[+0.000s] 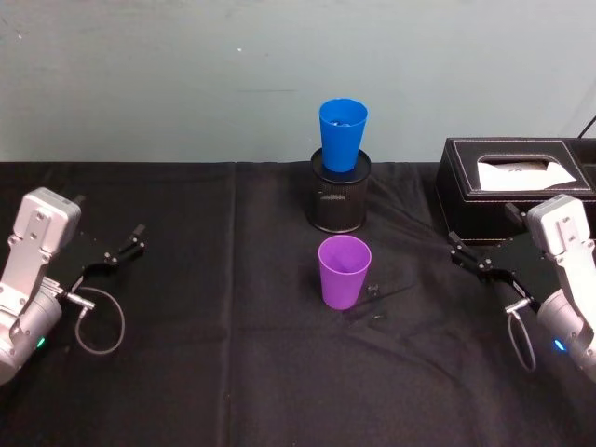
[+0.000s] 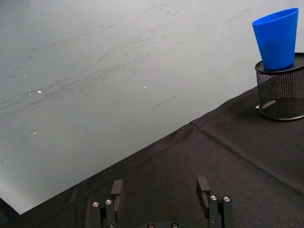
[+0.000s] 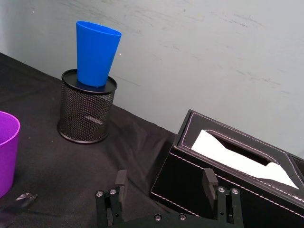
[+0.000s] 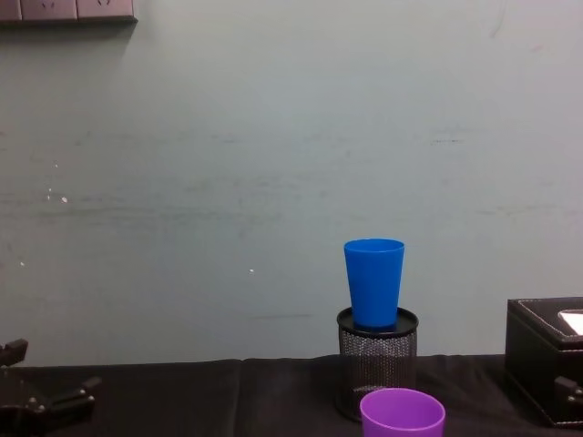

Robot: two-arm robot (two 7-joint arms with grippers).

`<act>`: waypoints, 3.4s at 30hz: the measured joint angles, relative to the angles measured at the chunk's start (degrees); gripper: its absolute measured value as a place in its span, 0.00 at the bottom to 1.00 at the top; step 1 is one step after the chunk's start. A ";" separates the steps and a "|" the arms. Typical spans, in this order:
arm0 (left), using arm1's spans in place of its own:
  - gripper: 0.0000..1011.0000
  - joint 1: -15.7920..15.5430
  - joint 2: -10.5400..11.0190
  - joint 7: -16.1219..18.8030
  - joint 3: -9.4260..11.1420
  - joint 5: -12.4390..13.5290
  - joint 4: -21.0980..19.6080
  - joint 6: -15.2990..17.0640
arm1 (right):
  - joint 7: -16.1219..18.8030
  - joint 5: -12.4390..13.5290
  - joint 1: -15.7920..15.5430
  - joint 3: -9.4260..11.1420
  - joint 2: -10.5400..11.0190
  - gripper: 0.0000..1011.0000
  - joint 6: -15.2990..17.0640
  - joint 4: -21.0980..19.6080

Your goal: Pick up one cup with a gripper and tap it against the other cup.

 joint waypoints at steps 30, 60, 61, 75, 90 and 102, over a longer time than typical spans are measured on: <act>0.99 0.00 0.00 0.00 0.00 0.00 0.00 0.00 | 0.04 0.00 -0.05 0.05 0.00 0.99 0.00 -0.03; 0.99 0.00 0.00 0.00 0.00 0.00 0.00 0.00 | 11.20 3.36 -1.95 -3.72 -12.06 0.99 -3.42 2.12; 0.99 0.00 0.00 0.00 0.00 0.00 0.00 0.00 | 11.20 3.22 -1.64 -3.74 -12.55 0.99 -3.58 2.67; 0.99 0.00 0.00 0.00 0.00 0.00 0.00 0.00 | 13.14 2.83 2.15 -2.92 -18.14 0.98 -5.42 9.90; 0.99 0.00 0.00 0.00 0.00 0.00 0.00 0.00 | 13.82 1.88 0.94 -0.74 -18.83 0.73 -3.62 7.46; 0.99 0.00 0.00 0.00 -0.01 0.00 0.00 0.00 | 13.30 2.03 -2.52 3.30 -15.64 0.72 4.11 -6.44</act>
